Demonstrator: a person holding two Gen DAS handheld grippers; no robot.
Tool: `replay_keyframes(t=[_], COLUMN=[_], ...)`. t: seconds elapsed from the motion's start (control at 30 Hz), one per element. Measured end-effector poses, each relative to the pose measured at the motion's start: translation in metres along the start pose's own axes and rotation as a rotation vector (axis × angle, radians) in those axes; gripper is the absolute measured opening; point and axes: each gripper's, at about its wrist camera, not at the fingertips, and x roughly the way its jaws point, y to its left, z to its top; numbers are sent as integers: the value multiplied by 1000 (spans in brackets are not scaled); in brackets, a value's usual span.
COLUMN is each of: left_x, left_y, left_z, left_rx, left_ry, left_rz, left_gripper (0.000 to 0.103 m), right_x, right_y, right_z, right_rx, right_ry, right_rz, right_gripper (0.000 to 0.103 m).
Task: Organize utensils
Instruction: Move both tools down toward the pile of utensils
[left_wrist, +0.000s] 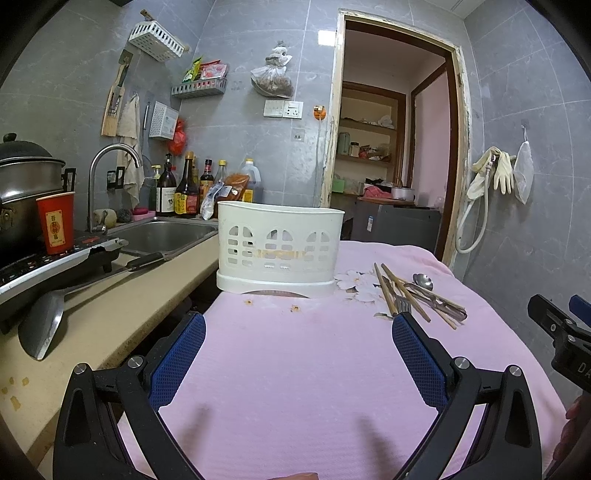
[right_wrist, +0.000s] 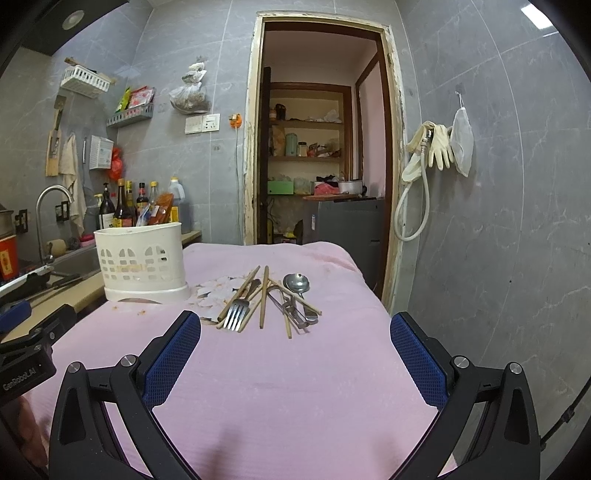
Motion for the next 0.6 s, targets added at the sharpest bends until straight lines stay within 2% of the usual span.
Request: replay_keyframes(t=[0.3, 0.6], left_x=[5, 28], left_y=[-1, -18], left_z=[7, 39], left_rx=[-24, 38], left_ry=[51, 81], left_rz=[-29, 14], left_gripper=[99, 99], right_x=[7, 24], right_y=[-3, -11], right_z=[1, 25], right_rx=[3, -34], right_ry=[29, -9], right_rz=[17, 77], right_gripper=[103, 103])
